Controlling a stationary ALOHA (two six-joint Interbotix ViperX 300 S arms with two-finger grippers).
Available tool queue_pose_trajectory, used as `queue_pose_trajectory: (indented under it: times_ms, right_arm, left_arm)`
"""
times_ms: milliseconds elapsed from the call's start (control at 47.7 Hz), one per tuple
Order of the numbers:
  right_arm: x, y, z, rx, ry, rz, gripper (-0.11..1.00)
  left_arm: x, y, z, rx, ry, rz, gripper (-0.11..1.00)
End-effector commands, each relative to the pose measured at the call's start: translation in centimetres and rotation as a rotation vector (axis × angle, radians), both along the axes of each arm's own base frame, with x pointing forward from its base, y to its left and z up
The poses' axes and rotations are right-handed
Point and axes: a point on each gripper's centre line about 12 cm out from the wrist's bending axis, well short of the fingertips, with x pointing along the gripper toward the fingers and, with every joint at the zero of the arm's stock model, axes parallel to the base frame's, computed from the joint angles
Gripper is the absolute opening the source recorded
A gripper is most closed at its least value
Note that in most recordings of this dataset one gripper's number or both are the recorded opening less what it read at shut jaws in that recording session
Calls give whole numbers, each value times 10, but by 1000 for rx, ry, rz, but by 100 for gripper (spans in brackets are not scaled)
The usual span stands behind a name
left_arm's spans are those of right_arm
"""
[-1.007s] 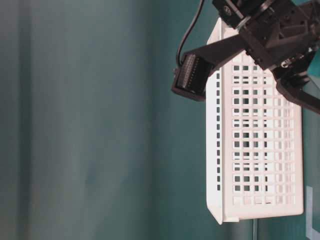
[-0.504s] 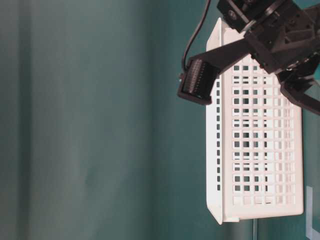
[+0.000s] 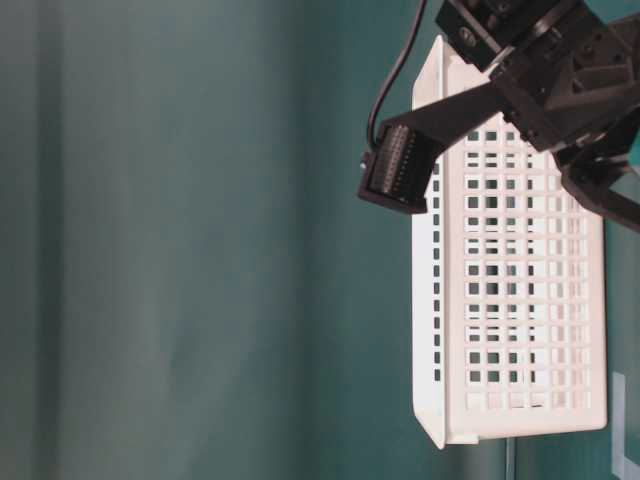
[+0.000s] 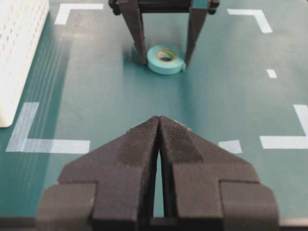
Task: Put the tape in the middle into the white basket.
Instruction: 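Lower the right gripper around the tape roll and close on it, then lift the tape roll with the right gripper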
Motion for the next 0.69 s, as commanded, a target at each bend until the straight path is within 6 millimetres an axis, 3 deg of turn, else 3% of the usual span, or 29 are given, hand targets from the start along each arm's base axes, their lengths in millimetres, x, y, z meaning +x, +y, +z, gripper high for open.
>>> queue_pose_trajectory:
  times_ms: [0,63,420,671]
  right_arm:
    - [4,2,10,3,-27,4,77]
    - [4,2,14,4,-37,4,67]
    - [3,2,27,4,-66,5,67]
    - [3,2,51,7,-118,5,67]
  left_arm:
    - [1,0,5,0,-12,-3,-11]
    - [1,0,5,-2,-12,-3,-11]
    - [1,0,5,-2,-12,-3,-11]
    - [1,0,5,0,-14,-3,-11]
